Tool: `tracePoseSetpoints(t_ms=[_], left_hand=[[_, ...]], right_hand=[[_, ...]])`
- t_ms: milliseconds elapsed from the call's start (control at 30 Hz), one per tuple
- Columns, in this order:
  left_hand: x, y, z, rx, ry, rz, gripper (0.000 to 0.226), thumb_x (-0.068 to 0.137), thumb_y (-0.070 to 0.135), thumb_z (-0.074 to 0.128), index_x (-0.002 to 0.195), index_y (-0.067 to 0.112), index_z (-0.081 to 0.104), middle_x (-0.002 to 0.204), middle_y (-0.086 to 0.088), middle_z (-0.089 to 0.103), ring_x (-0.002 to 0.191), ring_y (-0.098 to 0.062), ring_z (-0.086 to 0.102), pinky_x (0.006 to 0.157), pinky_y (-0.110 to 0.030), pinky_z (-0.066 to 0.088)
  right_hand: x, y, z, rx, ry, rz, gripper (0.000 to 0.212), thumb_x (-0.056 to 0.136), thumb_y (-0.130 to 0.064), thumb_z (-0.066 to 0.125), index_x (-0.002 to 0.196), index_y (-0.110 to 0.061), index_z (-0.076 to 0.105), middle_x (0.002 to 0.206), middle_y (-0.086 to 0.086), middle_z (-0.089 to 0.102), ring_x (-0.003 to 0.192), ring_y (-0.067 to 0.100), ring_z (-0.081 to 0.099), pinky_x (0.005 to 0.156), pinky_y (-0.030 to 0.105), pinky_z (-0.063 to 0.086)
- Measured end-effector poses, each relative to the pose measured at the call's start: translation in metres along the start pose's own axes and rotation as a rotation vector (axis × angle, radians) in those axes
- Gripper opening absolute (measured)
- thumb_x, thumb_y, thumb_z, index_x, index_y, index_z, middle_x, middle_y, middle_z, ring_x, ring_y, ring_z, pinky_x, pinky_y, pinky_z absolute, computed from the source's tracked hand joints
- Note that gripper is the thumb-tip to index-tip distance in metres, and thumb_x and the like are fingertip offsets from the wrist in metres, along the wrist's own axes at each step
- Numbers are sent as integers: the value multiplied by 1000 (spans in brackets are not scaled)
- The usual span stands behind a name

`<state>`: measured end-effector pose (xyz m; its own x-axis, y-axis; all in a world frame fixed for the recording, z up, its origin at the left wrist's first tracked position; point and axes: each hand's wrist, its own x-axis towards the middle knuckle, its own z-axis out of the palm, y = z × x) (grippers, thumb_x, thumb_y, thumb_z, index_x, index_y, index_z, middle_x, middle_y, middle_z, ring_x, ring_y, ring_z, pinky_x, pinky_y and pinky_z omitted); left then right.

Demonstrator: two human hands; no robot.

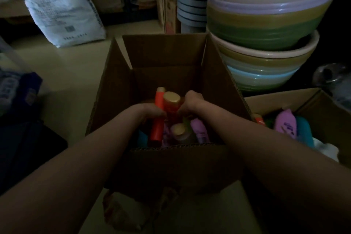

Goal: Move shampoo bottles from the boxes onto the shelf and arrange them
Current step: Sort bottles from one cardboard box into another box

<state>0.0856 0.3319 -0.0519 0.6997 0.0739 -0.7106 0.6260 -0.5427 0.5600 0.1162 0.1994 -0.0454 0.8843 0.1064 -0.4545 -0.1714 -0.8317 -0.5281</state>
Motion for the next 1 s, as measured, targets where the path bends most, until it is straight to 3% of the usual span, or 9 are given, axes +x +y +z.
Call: tracePoseSetpoints(t_ms=[133, 267, 333, 433, 567, 667, 733, 800, 1000], left_hand=[[2, 9, -6, 51, 174, 56, 38, 90, 13, 56, 123, -3, 48, 89, -12, 54, 88, -27, 56, 72, -35, 45], [-33, 55, 6, 139, 574, 435, 34, 91, 15, 52, 123, 4, 48, 121, -13, 54, 109, -26, 52, 80, -29, 37], [-58, 88, 26, 108, 648, 661, 30, 91, 14, 51, 121, 9, 50, 121, -8, 54, 103, -16, 49, 81, -27, 37], [-81, 137, 73, 80, 579, 874, 21, 90, 13, 51, 111, 11, 52, 111, -4, 56, 101, -16, 53, 85, -31, 43], [-95, 182, 167, 163, 436, 1058, 21, 86, 10, 54, 107, 5, 53, 110, -14, 59, 102, -28, 56, 89, -39, 45], [-96, 190, 237, 252, 271, 1115, 27, 84, 7, 55, 110, 2, 52, 109, -14, 59, 101, -27, 56, 86, -33, 42], [-91, 182, 277, 342, 96, 1038, 33, 87, 9, 56, 118, -1, 48, 114, -11, 56, 106, -23, 54, 86, -27, 39], [-80, 170, 305, 464, -8, 894, 44, 89, 13, 57, 128, -1, 41, 132, -14, 48, 121, -24, 47, 91, -24, 33], [-41, 153, 320, 616, 59, 730, 36, 91, 16, 53, 123, 0, 46, 124, -15, 55, 112, -25, 55, 86, -28, 41]], right_hand=[[1, -6, -19, 121, 135, -75, 21, 90, -18, 58, 105, -5, 65, 108, 14, 66, 94, 28, 66, 67, 30, 52], [-32, -16, -71, 93, 250, -416, 18, 90, -13, 55, 102, -9, 68, 99, 9, 68, 77, 18, 66, 74, 27, 55], [-46, -5, -103, 150, 350, -512, 16, 90, -10, 55, 96, -10, 69, 83, 5, 66, 66, 16, 63, 70, 27, 54], [-57, 39, -150, 323, 506, -466, 15, 87, -4, 54, 82, -8, 68, 62, 2, 59, 53, 10, 54, 61, 27, 51], [-73, 144, -183, 497, 618, -145, 30, 88, -5, 56, 58, -8, 55, 35, -8, 51, 36, -3, 48, 41, 11, 38], [-80, 234, -172, 317, 579, 86, 11, 89, -9, 53, 86, -7, 63, 71, 12, 60, 63, 4, 59, 54, 18, 40], [-78, 296, -147, 250, 423, 270, 22, 92, -14, 51, 109, -2, 60, 101, 24, 61, 93, 17, 67, 79, 34, 49], [-76, 346, -116, 84, 302, 436, 43, 91, -28, 54, 123, 1, 54, 128, 21, 54, 118, 32, 53, 96, 38, 42], [-72, 391, -63, 143, 299, 633, 75, 84, -37, 64, 141, -9, 24, 144, 22, 26, 131, 37, 33, 107, 44, 31]])
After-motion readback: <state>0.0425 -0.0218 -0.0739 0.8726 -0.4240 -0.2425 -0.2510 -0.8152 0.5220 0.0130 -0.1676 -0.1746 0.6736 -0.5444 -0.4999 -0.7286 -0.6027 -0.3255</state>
